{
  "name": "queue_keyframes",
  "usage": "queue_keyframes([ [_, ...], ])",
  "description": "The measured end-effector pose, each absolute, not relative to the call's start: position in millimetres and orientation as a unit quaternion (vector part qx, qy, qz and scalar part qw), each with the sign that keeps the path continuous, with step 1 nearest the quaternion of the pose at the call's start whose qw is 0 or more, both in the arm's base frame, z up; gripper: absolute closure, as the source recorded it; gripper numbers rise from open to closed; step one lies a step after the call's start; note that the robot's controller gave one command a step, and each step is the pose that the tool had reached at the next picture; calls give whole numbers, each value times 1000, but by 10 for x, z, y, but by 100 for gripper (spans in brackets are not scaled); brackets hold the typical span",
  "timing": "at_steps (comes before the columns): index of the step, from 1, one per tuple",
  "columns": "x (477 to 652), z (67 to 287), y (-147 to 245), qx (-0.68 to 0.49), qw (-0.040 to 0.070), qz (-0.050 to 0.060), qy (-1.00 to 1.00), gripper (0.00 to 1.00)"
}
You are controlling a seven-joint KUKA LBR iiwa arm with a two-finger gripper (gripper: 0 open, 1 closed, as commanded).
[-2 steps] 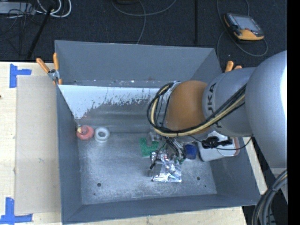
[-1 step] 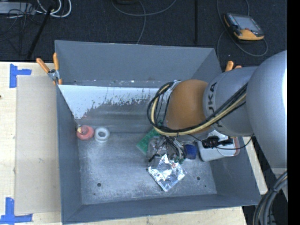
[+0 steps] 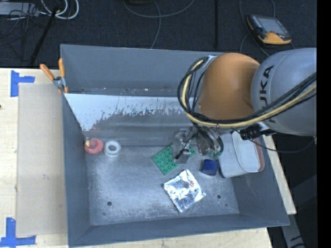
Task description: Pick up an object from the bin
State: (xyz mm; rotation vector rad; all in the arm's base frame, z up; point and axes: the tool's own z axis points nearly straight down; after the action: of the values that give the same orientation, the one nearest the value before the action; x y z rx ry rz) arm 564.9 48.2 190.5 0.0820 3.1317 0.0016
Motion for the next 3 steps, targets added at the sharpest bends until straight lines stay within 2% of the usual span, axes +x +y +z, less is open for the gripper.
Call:
queue_keyframes([
  [1, 5631, 1855, 480, 27, 0, 0, 1000, 0],
  [2, 5945, 676, 454, -147, 0, 0, 989, 0],
  [3, 5953, 708, 451, -145, 1, 1, 989, 100],
])
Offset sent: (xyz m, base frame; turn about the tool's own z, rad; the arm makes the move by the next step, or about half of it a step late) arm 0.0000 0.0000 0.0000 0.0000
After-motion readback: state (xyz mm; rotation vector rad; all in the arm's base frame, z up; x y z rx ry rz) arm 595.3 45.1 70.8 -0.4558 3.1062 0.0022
